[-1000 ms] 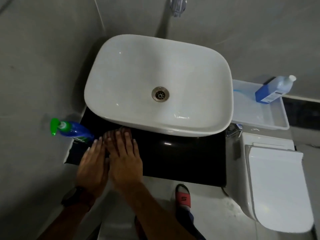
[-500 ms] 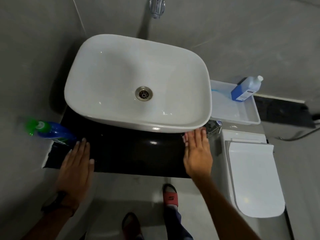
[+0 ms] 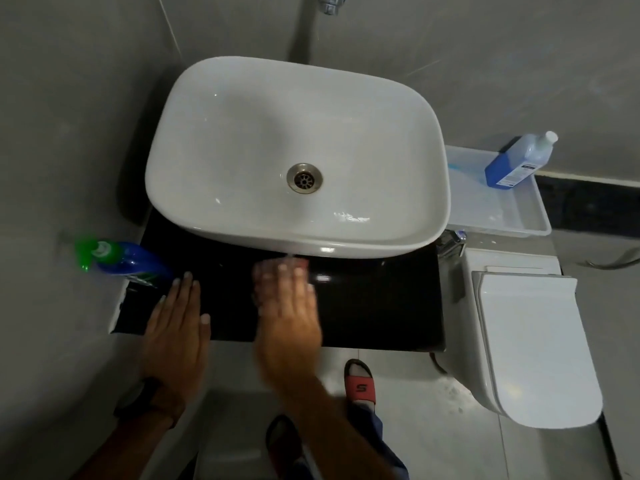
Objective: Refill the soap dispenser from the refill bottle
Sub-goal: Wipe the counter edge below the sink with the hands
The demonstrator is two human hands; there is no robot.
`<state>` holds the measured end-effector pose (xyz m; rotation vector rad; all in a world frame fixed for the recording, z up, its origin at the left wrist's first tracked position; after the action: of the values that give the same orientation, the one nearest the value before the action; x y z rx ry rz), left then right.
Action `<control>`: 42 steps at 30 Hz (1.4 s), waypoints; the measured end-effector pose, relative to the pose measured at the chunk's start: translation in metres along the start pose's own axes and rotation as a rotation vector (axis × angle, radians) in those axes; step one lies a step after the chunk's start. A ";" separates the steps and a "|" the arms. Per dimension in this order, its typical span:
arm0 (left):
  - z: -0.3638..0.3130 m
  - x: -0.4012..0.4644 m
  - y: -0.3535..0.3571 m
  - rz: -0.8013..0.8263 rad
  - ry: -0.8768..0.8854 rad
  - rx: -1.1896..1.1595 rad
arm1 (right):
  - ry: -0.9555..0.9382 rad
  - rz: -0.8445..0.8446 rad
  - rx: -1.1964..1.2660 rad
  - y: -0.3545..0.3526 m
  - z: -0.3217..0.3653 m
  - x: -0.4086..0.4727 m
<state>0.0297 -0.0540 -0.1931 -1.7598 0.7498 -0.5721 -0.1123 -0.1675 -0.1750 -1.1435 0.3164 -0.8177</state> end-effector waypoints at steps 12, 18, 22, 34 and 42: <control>-0.004 0.001 -0.003 -0.005 0.007 0.012 | -0.295 0.248 -0.009 0.034 0.051 0.042; -0.002 0.001 -0.002 -0.011 0.012 -0.003 | -0.040 0.114 -0.121 -0.031 -0.079 -0.002; -0.002 0.001 -0.002 -0.011 0.010 -0.005 | 0.093 0.180 -0.273 -0.080 -0.179 -0.006; 0.000 0.002 0.002 0.018 -0.013 0.000 | 0.234 0.121 -0.297 -0.076 -0.166 0.001; -0.004 0.002 -0.002 0.022 -0.033 0.003 | -0.099 0.183 0.068 0.018 0.031 0.025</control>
<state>0.0288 -0.0575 -0.1897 -1.7522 0.7448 -0.5279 -0.0690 -0.1611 -0.1744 -1.0703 0.3038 -0.6049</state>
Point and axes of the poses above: each hand's wrist, its own x-axis towards the middle knuckle, its own y-axis out of the palm, z = x × y, the point moved 9 cm from there along x, towards the middle knuckle, and after that the axes turned 7 degrees about -y, right-handed, at the moved point
